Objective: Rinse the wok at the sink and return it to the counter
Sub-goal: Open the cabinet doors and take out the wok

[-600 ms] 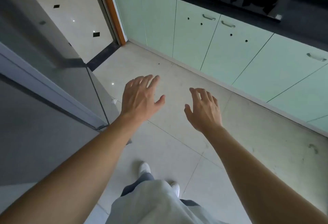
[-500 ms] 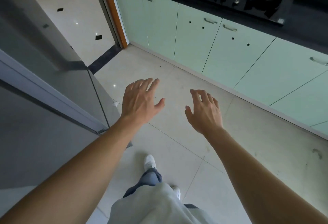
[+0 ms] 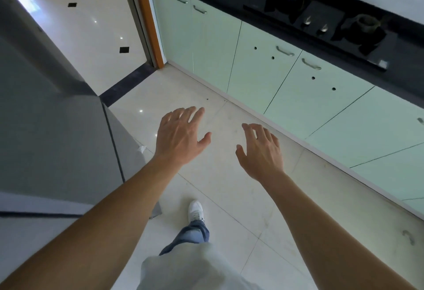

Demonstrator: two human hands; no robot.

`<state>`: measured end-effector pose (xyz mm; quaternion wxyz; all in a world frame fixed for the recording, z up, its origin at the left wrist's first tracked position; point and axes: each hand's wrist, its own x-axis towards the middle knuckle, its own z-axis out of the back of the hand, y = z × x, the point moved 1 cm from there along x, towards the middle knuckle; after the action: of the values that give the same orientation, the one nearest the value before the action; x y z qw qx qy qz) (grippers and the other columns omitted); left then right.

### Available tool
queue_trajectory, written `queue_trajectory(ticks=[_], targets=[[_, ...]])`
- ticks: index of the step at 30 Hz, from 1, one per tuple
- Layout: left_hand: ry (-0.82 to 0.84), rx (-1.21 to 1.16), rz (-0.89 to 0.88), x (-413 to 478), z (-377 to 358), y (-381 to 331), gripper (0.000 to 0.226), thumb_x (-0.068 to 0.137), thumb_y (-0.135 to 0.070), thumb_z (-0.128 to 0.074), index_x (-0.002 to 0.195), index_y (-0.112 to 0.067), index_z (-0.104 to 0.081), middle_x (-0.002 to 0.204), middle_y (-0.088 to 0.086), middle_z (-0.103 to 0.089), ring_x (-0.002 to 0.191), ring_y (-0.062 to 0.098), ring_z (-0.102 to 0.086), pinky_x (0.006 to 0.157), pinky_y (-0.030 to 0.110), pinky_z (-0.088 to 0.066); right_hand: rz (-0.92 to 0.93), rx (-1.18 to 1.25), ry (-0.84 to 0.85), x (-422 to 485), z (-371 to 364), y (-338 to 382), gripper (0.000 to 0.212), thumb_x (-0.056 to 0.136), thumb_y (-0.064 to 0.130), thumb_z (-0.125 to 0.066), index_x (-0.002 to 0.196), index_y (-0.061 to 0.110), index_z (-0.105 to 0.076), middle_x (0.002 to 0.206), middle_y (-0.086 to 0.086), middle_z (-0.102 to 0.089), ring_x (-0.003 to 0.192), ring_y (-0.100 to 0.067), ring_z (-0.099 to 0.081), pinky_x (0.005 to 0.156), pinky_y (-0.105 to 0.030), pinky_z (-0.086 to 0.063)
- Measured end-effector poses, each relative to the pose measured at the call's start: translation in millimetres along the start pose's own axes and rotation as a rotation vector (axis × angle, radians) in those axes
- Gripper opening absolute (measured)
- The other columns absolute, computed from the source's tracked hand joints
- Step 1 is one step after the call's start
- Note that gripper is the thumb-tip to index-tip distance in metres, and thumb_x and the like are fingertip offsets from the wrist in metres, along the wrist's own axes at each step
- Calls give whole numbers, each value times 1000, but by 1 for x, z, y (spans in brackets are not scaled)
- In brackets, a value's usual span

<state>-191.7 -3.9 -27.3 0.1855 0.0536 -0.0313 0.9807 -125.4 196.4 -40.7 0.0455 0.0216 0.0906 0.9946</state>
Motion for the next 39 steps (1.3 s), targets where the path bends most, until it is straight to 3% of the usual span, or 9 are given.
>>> queue_trajectory(ticks=[4, 14, 32, 39], targets=[[-4, -55, 65, 53, -5, 31, 67, 88, -59, -48, 142, -20, -45, 142, 5, -57, 126, 27, -55, 101, 44, -46, -9, 9, 3, 66, 1, 17, 53, 90, 32, -58, 138, 13, -47, 137, -9, -54, 124, -31, -52, 107, -45, -37], [70, 8, 38, 161, -19, 72, 72, 90, -65, -42, 148, -24, -34, 151, 3, -47, 135, 26, -47, 108, 43, -42, 9, 52, 1, 179, -11, 35, 53, 88, 32, -60, 136, 14, -48, 134, -9, -56, 120, -32, -56, 105, -47, -41], [91, 21, 105, 438, -47, 108, 66, 90, -60, -43, 145, -23, -41, 147, 2, -50, 133, 26, -49, 107, 44, -41, 67, 59, 61, 477, -20, -22, 52, 90, 32, -58, 138, 14, -48, 135, -8, -54, 123, -30, -53, 108, -44, -38], [104, 11, 182, 506, -57, 130, 66, 89, -59, -45, 145, -24, -41, 146, 1, -52, 132, 26, -49, 108, 43, -39, 103, 56, 90, 574, -26, -34, 53, 90, 32, -58, 138, 12, -49, 134, -10, -55, 121, -30, -54, 106, -44, -40]])
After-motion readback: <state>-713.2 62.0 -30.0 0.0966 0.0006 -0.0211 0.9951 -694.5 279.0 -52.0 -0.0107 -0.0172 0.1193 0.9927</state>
